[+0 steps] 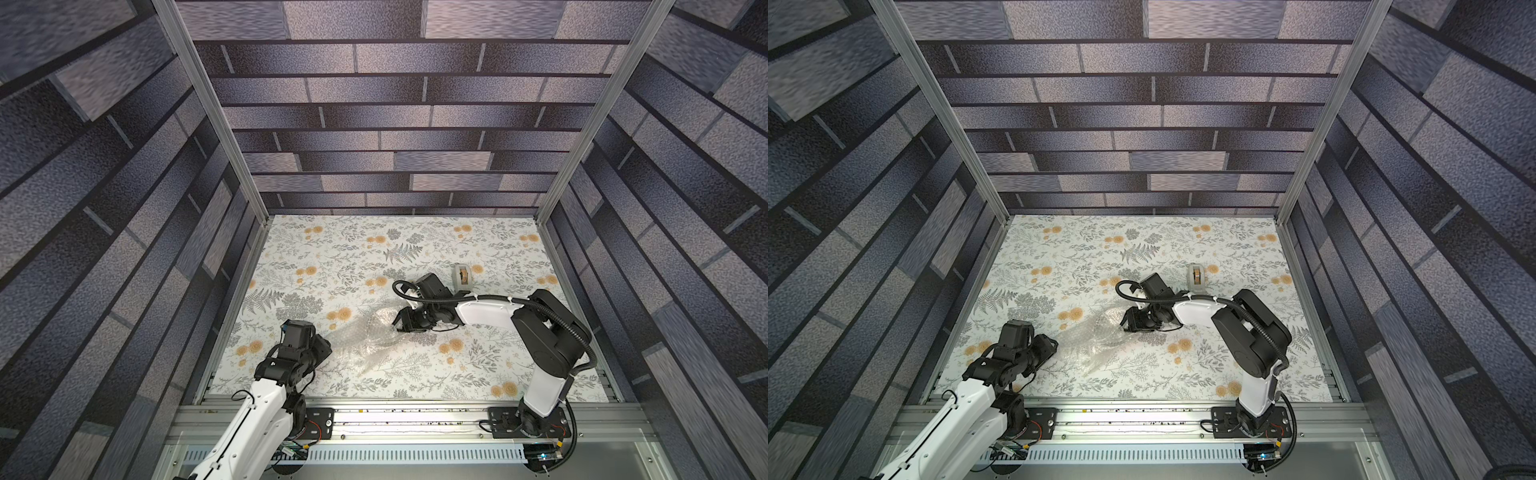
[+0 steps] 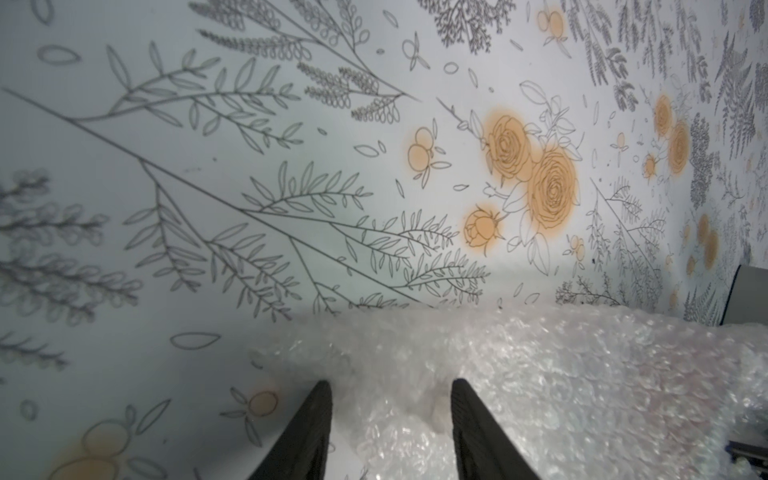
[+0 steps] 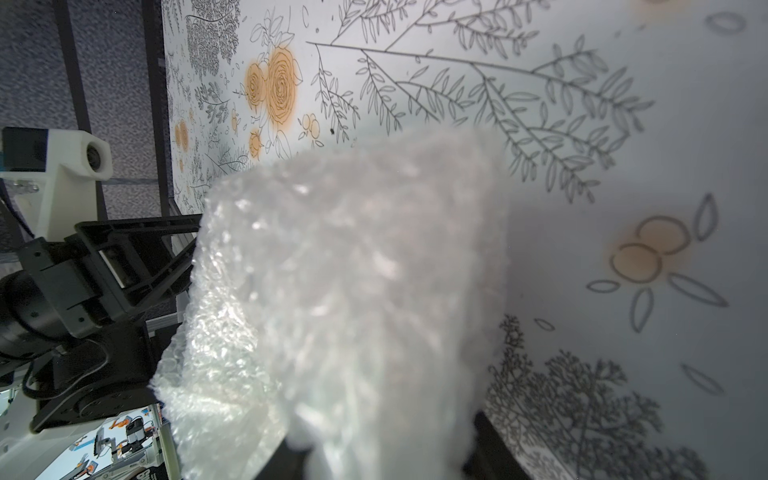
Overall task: Wrap bowls in bubble wrap
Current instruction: Wrap the bowl in bubble wrap.
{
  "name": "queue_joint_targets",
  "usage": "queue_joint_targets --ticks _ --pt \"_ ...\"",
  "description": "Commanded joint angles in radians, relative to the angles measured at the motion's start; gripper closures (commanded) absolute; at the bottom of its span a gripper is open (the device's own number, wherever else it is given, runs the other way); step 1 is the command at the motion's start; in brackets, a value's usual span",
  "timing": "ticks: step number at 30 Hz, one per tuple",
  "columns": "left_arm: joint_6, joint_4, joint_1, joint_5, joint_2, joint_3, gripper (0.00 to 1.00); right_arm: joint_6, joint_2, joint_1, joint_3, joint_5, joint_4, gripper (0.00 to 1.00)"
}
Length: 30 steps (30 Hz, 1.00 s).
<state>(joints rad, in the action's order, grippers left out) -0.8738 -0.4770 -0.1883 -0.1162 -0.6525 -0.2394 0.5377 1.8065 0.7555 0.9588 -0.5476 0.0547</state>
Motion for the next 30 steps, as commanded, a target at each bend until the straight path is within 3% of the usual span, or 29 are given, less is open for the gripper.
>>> queue_joint_targets --ticks 1,15,21,30 --pt "-0.007 -0.024 0.003 -0.024 0.024 0.029 0.6 -0.012 0.019 0.01 0.005 -0.002 0.02 0.55" --pt "-0.036 0.004 0.003 0.052 0.035 0.025 0.83 -0.004 0.017 0.009 -0.001 -0.003 0.009 0.56" --pt "-0.004 0.019 0.003 0.077 -0.006 -0.034 1.0 -0.004 0.017 0.009 -0.003 -0.003 0.009 0.56" --pt "0.025 -0.019 -0.003 0.079 0.026 -0.142 1.0 -0.012 0.015 0.01 -0.004 0.006 0.016 0.57"
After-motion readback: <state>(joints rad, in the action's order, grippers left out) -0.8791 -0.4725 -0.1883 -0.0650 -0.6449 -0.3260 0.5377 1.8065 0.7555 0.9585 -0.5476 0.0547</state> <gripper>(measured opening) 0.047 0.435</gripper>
